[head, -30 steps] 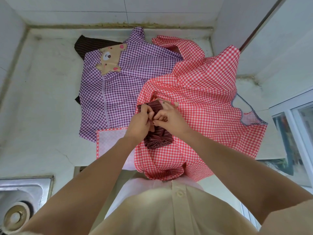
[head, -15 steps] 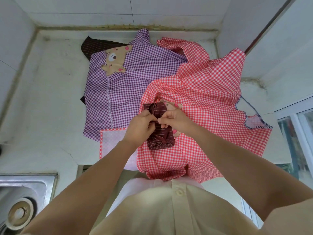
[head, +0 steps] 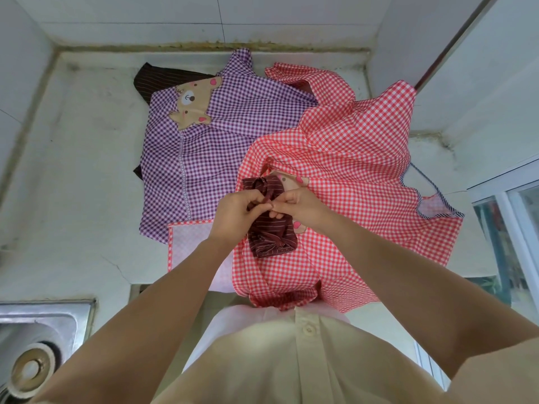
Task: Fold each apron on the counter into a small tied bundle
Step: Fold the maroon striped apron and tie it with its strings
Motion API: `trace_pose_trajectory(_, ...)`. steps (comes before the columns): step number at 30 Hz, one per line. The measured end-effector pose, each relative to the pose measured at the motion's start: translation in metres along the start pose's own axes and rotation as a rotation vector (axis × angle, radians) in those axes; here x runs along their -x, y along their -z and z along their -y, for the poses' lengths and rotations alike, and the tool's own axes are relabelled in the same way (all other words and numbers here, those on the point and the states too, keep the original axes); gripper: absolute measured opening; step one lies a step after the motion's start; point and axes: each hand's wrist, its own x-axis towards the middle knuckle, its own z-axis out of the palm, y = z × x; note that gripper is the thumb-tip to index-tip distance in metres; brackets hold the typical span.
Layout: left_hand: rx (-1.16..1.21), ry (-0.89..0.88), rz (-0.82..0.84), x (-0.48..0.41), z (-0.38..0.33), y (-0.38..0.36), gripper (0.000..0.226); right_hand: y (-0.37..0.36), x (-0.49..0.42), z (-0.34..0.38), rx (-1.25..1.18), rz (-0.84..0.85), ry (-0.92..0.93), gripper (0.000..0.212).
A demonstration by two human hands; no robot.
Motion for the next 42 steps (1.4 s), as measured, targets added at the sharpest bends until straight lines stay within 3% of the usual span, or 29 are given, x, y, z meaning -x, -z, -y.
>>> trace_pose_trajectory(6, -0.183, -0.017, 0.016, 0.005, 0.021, 0.009, 0.023, 0.006, -0.003, -0.009, 0.077, -0.318, -0.016, 0.015)
trace_pose_trajectory(13, -0.250, -0.082, 0.082, 0.008, 0.023, 0.017, 0.025, -0.007, -0.006, -0.005, 0.327, -0.446, 0.019, 0.011)
trace_pose_trajectory(16, -0.118, -0.134, 0.013, 0.009, 0.008, 0.013, 0.029, -0.006, -0.006, -0.007, 0.370, -0.433, 0.024, 0.011)
trace_pose_trajectory(20, 0.201, 0.083, 0.034, 0.005, -0.013, -0.003, 0.019, -0.002, -0.003, -0.012, 0.305, -0.407, 0.001, 0.013)
trace_pose_trajectory(27, 0.090, 0.344, -0.047, -0.003, -0.012, -0.011, 0.016, -0.002, 0.008, -0.011, 0.178, -0.364, 0.193, 0.013)
trace_pose_trajectory(37, -0.219, 0.121, -0.050, -0.001, -0.018, -0.019, 0.021, -0.015, 0.002, 0.003, 0.321, -0.280, 0.393, 0.024)
trace_pose_trajectory(42, -0.248, 0.053, -0.067, 0.000, -0.011, -0.018, 0.011, -0.018, -0.001, 0.004, 0.295, -0.199, 0.374, 0.058)
